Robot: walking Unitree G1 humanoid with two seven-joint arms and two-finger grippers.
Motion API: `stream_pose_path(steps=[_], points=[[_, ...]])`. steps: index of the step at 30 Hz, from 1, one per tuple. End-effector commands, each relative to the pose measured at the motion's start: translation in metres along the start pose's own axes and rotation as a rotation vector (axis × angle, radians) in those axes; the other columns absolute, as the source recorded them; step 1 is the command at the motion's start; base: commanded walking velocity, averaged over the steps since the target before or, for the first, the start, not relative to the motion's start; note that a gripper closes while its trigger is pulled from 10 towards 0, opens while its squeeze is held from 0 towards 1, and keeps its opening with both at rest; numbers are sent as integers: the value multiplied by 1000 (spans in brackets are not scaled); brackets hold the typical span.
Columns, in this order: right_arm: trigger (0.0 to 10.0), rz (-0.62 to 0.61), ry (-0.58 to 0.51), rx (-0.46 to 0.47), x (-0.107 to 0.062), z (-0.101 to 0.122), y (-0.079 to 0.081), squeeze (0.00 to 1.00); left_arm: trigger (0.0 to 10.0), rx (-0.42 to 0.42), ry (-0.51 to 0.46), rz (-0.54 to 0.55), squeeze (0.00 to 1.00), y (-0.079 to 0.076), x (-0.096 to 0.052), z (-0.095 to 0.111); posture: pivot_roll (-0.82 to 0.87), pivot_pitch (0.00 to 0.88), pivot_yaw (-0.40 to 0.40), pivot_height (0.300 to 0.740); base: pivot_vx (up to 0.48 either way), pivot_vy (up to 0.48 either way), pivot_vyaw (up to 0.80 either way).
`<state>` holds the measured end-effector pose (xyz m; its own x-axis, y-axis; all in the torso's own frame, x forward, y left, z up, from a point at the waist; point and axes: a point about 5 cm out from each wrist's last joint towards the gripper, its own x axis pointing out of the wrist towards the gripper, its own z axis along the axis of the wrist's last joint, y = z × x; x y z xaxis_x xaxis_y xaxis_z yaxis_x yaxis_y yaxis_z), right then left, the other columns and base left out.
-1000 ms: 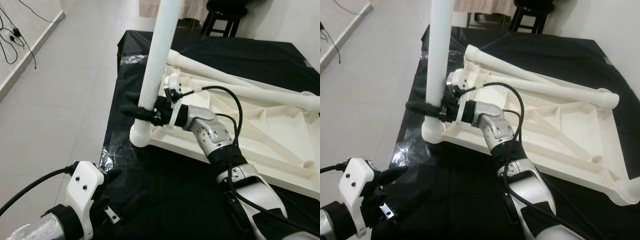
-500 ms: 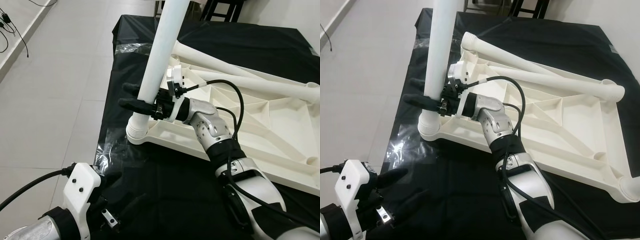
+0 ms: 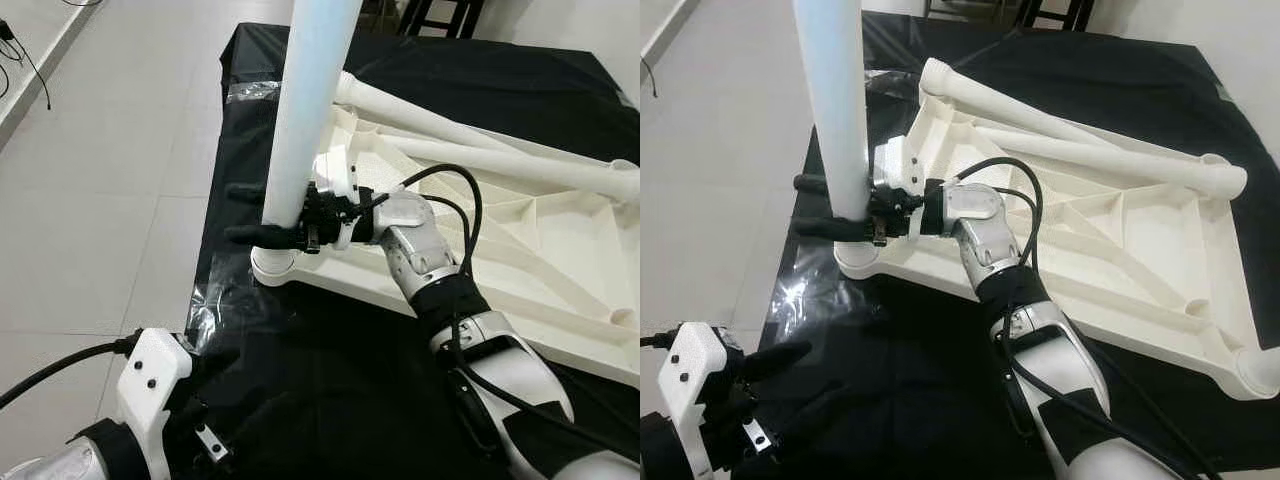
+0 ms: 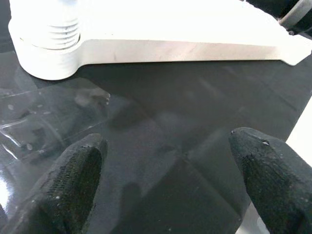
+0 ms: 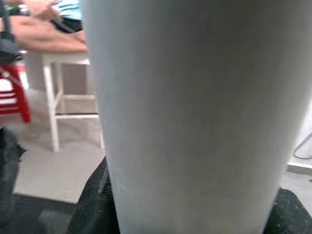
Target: Building children table
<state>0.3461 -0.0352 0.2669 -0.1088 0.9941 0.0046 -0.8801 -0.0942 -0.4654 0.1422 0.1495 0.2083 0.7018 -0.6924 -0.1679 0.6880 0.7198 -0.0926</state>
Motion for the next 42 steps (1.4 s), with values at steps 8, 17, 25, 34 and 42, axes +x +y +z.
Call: stream_pose_path(steps=[8, 17, 25, 34, 42], points=[[10000, 261, 184, 208, -18, -35, 24, 0, 10000, -6, 11, -24, 0, -6, -2, 1, 99, 371, -135, 740, 0, 0, 0], [10000, 179, 81, 327, -13, -33, 15, 0, 10000, -9, 12, -25, 0, -6, -2, 3, 96, 372, -133, 740, 0, 0, 0], [10000, 37, 34, 411, -9, -48, 21, 0, 10000, -10, 12, -26, 0, -7, -2, 5, 96, 370, -133, 740, 0, 0, 0], [10000, -39, 26, 404, -11, -59, 35, 0, 10000, -14, 18, -28, 0, -7, -2, 5, 85, 354, -126, 740, 0, 0, 0], [10000, -263, 223, 323, -7, -68, 57, 0, 10000, -15, 18, -25, 0, -9, -1, 5, 68, 340, -153, 740, 0, 0, 0]])
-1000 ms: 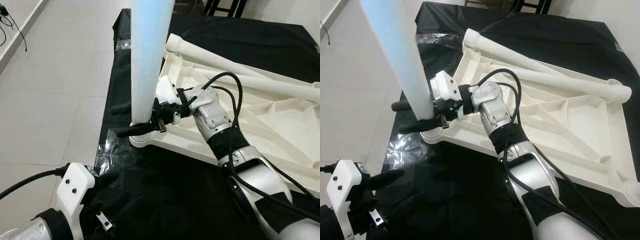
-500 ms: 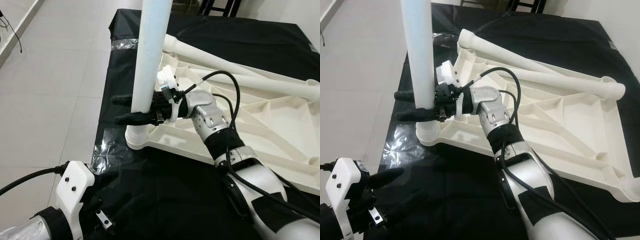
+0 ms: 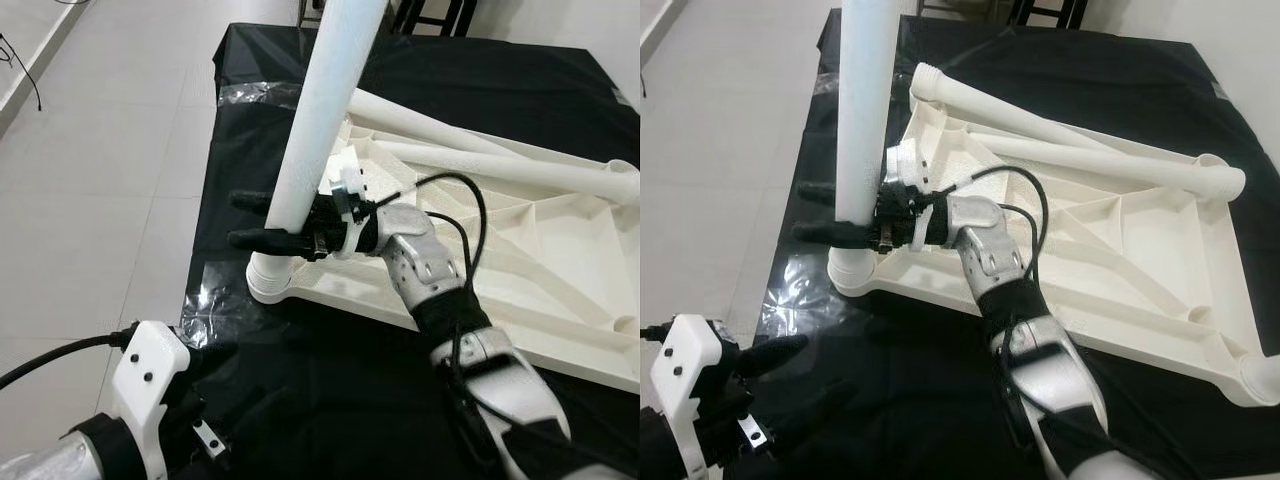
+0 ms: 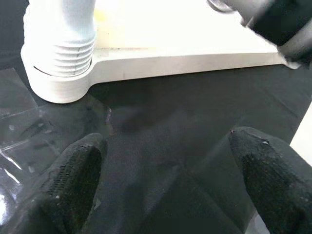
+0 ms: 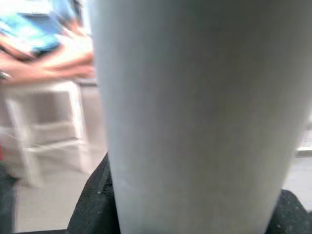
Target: Building children table
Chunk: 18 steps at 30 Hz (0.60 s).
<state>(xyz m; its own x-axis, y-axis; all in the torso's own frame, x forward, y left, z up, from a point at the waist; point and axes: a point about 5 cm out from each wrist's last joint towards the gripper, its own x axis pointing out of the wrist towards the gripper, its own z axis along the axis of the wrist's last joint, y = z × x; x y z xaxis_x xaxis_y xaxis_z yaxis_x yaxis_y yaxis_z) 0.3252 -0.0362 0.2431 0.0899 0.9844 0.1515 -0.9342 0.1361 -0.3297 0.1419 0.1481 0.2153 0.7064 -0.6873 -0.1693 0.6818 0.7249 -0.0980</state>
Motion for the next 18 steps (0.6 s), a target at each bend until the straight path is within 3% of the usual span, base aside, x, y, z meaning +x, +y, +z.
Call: stream_pose_path(steps=[1, 3, 5, 7, 8, 10, 15, 18], points=[[10000, -163, 359, 133, -16, -62, 29, 0, 10000, -8, 16, -32, 0, -7, 0, -2, 70, 337, -155, 740, 0, 0, 0], [10000, -163, 359, 133, -16, -62, 29, 0, 10000, -8, 16, -32, 0, -7, 0, -2, 70, 337, -155, 740, 0, 0, 0], [10000, -394, 406, 212, -9, -62, 67, 0, 10000, -5, 15, -27, 0, -7, 0, -3, 63, 331, -138, 740, 0, 0, 0], [10000, -394, 406, 212, -9, -62, 67, 0, 10000, -5, 15, -27, 0, -7, 0, -3, 63, 331, -138, 740, 0, 0, 0], [10000, -464, 416, 282, -6, -61, 79, 0, 10000, -2, 16, -26, 0, -7, 0, -3, 44, 325, -130, 740, 0, 0, 0], [10000, -566, 417, 386, -5, -62, 75, 0, 10000, 5, 17, -26, 0, -7, 1, -4, 39, 308, -136, 740, 0, 0, 0], [10000, -596, 412, 410, -6, -63, 70, 0, 10000, 7, 17, -26, 0, -7, 2, -4, 39, 308, -136, 740, 0, 0, 0], [10000, -783, 356, 468, -17, -63, 59, 0, 10000, 12, 11, -15, 0, -7, 3, -5, 41, 305, -148, 740, 0, 0, 0]])
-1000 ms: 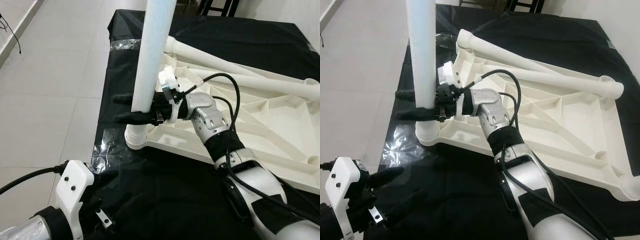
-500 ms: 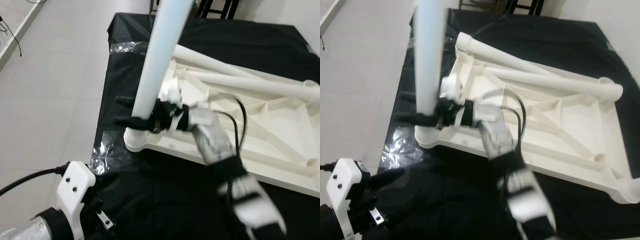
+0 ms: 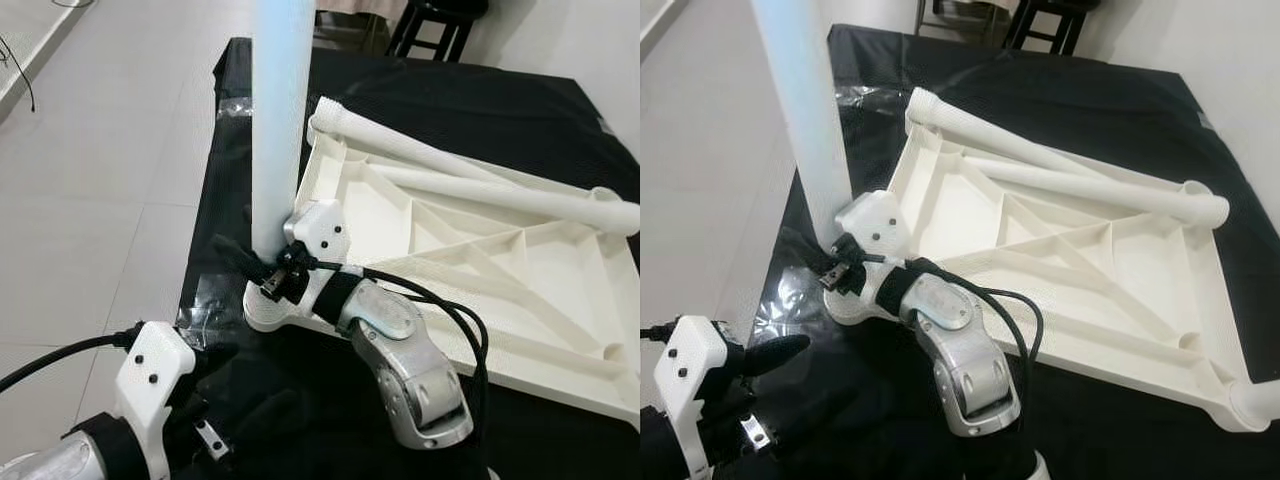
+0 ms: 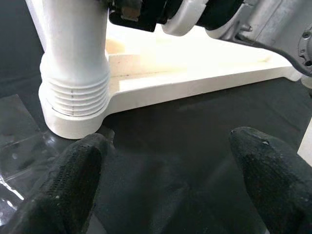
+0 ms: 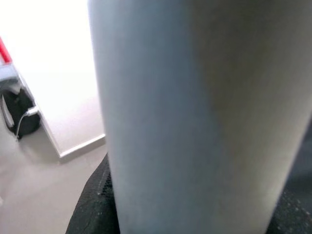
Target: Building children table
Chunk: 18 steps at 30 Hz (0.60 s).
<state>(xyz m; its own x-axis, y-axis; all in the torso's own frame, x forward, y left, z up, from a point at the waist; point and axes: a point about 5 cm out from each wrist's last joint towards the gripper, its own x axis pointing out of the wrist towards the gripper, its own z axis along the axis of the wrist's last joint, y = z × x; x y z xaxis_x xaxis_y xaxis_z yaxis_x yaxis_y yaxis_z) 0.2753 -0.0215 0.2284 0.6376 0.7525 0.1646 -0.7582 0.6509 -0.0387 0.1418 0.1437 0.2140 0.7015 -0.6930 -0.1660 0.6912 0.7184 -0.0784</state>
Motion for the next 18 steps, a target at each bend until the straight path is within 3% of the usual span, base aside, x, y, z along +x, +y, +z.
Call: stream_pose_path(steps=[1, 8, 18], points=[[10000, -301, 254, 225, -18, -66, -22, 0, 10000, -7, 11, -3, 0, -4, 0, -3, 39, 306, -146, 740, 0, 0, 0], [10000, -482, 220, 221, -37, -65, -8, 0, 10000, 0, 10, 3, 0, -4, 0, -3, 33, 302, -130, 740, 0, 0, 0], [10000, -434, 141, 157, -33, -56, 10, 0, 10000, 14, 14, 5, 0, 1, 2, -3, 39, 298, -122, 740, 0, 0, 0]])
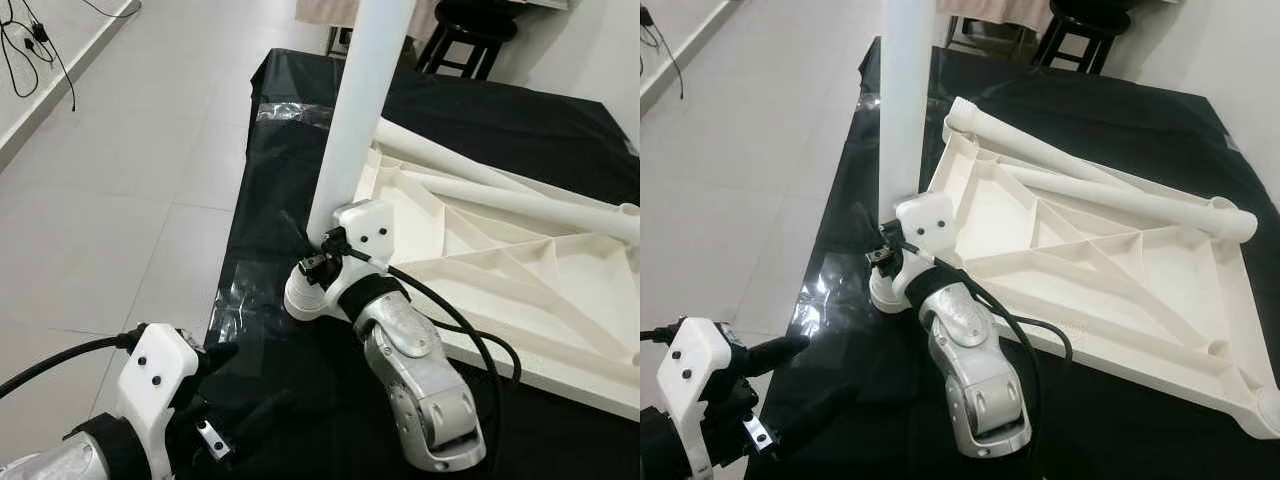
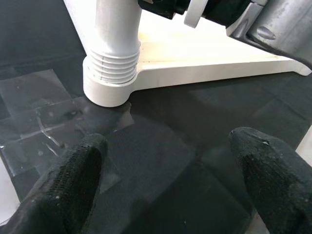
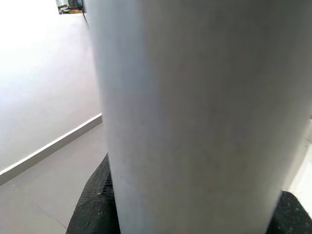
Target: Building children table
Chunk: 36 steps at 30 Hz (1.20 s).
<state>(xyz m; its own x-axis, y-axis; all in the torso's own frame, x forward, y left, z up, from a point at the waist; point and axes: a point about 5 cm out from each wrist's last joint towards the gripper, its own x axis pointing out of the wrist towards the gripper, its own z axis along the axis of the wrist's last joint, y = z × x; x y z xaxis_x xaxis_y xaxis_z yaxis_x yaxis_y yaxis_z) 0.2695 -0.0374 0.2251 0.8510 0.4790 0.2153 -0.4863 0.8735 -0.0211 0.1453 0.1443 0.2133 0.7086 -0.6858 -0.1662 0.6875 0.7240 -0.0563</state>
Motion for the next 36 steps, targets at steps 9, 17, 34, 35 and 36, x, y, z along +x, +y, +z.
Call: stream_pose_path(steps=[9, 17, 34, 35, 36], points=[[10000, -112, 175, 277, -24, -51, 16, 0, 10000, -4, 13, -3, 0, -2, 0, -3, 36, 296, -122, 740, 0, 0, 0], [10000, -159, 175, 270, -27, -53, 19, 0, 10000, 0, 10, -4, 0, -2, 1, -3, 34, 293, -125, 740, 0, 0, 0], [10000, 453, 3, 328, -11, -4, 37, 0, 10000, 6, -2, -4, 0, 3, 6, -2, 21, 263, -124, 740, 0, 0, 0], [10000, 453, 3, 328, -11, -4, 37, 0, 10000, 6, -2, -4, 0, 3, 6, -2, 21, 263, -124, 740, 0, 0, 0], [10000, 453, 3, 328, -11, -4, 37, 0, 10000, 6, -2, -4, 0, 3, 6, -2, 21, 263, -124, 740, 0, 0, 0]])
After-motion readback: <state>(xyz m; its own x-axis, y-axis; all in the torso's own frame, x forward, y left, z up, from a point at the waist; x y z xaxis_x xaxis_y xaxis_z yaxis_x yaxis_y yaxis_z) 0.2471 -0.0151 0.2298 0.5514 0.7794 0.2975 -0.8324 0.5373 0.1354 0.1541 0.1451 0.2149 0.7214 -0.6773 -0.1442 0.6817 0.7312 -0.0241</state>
